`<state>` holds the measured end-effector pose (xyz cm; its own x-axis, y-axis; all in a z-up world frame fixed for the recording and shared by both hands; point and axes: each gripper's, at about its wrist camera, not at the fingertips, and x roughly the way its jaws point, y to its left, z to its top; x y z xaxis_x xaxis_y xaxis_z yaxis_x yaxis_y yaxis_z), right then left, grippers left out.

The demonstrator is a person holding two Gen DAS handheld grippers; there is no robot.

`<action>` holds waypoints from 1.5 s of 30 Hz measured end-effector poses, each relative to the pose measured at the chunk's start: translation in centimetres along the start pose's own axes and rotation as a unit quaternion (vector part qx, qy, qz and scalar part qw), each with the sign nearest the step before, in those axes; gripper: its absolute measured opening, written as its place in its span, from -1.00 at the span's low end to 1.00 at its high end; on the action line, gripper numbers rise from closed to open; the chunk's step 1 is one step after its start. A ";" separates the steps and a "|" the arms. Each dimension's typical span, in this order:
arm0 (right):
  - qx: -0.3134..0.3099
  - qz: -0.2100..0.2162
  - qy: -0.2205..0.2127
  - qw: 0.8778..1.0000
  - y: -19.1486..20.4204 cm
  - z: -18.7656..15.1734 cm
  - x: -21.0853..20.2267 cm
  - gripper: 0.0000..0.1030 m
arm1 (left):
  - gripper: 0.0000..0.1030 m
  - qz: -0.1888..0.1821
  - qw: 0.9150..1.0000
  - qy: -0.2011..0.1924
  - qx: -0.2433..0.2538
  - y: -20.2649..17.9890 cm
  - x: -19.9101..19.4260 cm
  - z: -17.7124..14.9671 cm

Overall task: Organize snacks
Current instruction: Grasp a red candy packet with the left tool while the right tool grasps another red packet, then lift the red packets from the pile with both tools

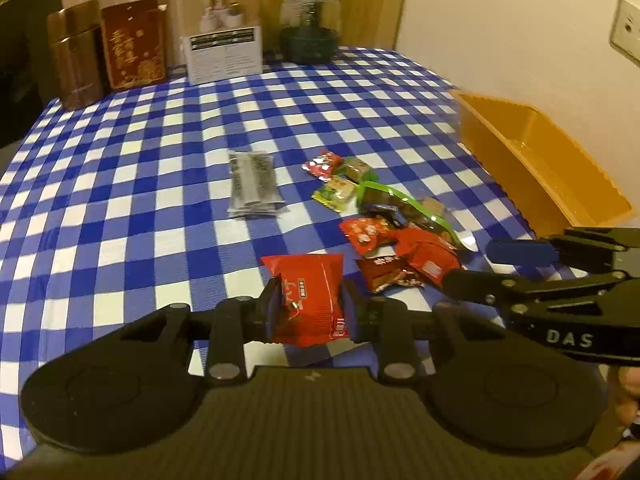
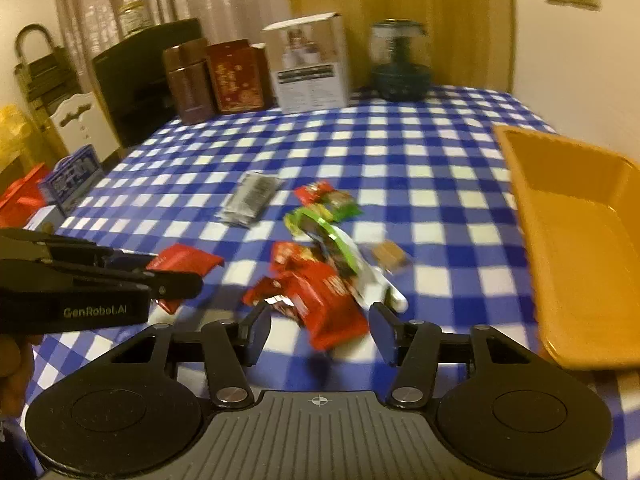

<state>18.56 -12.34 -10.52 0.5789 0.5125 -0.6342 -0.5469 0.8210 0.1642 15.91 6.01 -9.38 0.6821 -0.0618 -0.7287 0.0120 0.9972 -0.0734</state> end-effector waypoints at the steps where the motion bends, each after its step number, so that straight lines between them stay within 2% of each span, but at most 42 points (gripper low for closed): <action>1: -0.004 0.003 0.002 1.000 0.1 0.3 0.5 0.06 | -0.44 -0.001 1.000 0.000 -0.004 0.2 0.0 0.0; 6: -0.018 0.004 0.014 1.000 0.3 1.2 2.5 0.06 | -0.44 -0.004 1.000 0.002 -0.013 0.4 0.0 0.0; 15: -0.028 0.004 0.038 0.999 0.3 0.9 3.5 0.06 | -0.44 -0.011 1.000 0.006 -0.017 0.2 0.1 0.0; 20: -0.061 0.010 0.030 0.998 1.4 0.5 2.9 0.05 | -0.44 -0.008 1.000 0.006 -0.023 0.3 0.0 0.0; 26: -0.061 0.029 0.031 0.997 1.8 0.6 3.0 0.05 | -0.44 -0.007 1.000 0.007 -0.027 0.5 0.0 0.1; 30: -0.057 0.044 0.013 0.997 1.9 0.7 2.0 0.05 | -0.44 -0.003 0.999 0.007 -0.031 0.7 0.0 0.1; 39: -0.049 0.014 0.061 0.997 0.9 -0.4 2.3 0.05 | -0.44 0.004 0.999 0.009 -0.043 1.2 0.0 0.0; 45: -0.088 0.010 0.059 0.994 1.6 0.1 3.9 0.06 | -0.43 0.002 0.999 0.009 -0.044 1.0 0.0 0.0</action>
<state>20.03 -9.03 -12.62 0.4980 0.4872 -0.7174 -0.6611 0.7486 0.0495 15.94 7.05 -9.40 0.6686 -0.0595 -0.7413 -0.0548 0.9901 -0.1289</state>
